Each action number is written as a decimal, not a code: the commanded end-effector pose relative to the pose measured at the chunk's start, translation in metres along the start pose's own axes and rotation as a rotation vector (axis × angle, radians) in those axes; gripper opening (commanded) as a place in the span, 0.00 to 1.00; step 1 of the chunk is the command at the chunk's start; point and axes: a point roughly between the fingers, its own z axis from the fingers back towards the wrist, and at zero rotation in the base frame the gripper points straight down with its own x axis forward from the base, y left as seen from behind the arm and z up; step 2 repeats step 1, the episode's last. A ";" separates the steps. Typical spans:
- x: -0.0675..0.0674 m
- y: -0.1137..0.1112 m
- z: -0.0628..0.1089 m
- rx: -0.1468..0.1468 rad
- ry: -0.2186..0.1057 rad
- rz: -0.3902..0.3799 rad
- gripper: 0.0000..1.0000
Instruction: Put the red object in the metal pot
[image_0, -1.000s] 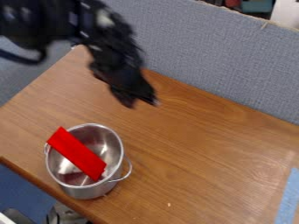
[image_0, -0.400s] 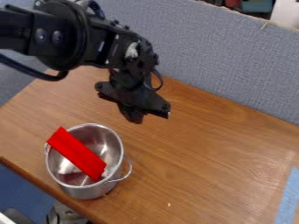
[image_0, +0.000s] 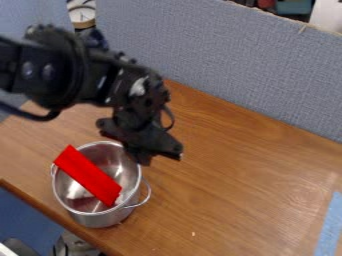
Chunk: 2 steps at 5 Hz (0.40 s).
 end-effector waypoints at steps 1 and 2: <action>0.008 0.016 0.030 0.030 -0.004 0.059 1.00; 0.008 0.016 0.030 0.030 -0.004 0.059 1.00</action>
